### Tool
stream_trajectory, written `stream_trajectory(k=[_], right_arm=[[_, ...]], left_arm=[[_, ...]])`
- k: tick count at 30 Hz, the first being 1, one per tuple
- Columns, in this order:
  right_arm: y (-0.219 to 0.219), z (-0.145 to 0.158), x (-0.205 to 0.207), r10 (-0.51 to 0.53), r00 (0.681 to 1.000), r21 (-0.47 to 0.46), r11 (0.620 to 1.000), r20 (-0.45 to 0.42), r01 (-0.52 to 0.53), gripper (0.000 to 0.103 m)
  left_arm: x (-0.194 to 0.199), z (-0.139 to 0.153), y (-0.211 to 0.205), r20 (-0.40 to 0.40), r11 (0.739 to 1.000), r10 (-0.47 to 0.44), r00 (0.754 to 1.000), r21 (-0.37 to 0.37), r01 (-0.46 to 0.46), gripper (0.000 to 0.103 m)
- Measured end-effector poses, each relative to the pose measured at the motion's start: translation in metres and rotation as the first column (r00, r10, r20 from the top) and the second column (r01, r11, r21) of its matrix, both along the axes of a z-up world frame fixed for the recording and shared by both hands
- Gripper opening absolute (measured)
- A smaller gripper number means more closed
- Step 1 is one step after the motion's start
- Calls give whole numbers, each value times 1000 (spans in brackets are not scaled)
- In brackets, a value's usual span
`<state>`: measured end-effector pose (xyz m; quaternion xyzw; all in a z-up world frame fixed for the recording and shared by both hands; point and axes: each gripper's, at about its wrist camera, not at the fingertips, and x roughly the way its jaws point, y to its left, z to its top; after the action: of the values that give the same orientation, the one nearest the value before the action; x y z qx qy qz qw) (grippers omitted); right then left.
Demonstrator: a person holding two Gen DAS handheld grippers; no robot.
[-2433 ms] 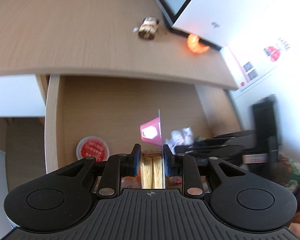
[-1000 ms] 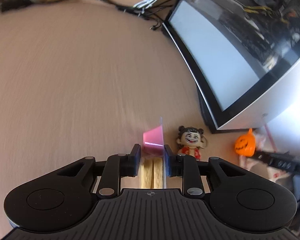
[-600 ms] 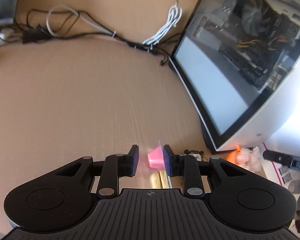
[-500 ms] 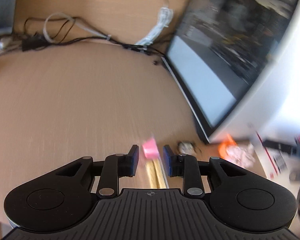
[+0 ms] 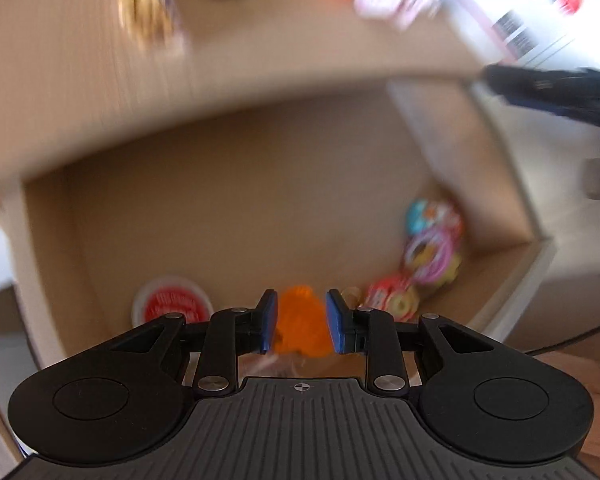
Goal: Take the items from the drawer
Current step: 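Grasp the orange toy in the drawer with the left tool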
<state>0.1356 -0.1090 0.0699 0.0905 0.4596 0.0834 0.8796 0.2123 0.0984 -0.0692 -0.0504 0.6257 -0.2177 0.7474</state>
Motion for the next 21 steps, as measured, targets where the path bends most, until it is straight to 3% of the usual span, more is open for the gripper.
stream_trajectory(k=[8,14,15,17,21], right_arm=[[-3,-21,-6,-16,999,-15,1000,-45,15,63],[-4,-29,-4,-14,997,-18,1000,-71,13,63],[-5,-30,-4,-16,997,-17,1000,-75,14,63],[-6,-33,-3,-19,996,-17,1000,-82,17,63],[-5,-38,-1,-20,996,-31,999,-88,17,63]], left_arm=[[8,-42,-2,-109,997,58,992,55,-52,29],[12,-58,-19,-148,998,45,988,42,-39,29],[13,-58,-22,-144,999,33,989,35,-29,28],[15,-61,-26,-166,999,28,986,23,-24,15],[16,-67,-22,-241,995,94,966,-15,-100,13]])
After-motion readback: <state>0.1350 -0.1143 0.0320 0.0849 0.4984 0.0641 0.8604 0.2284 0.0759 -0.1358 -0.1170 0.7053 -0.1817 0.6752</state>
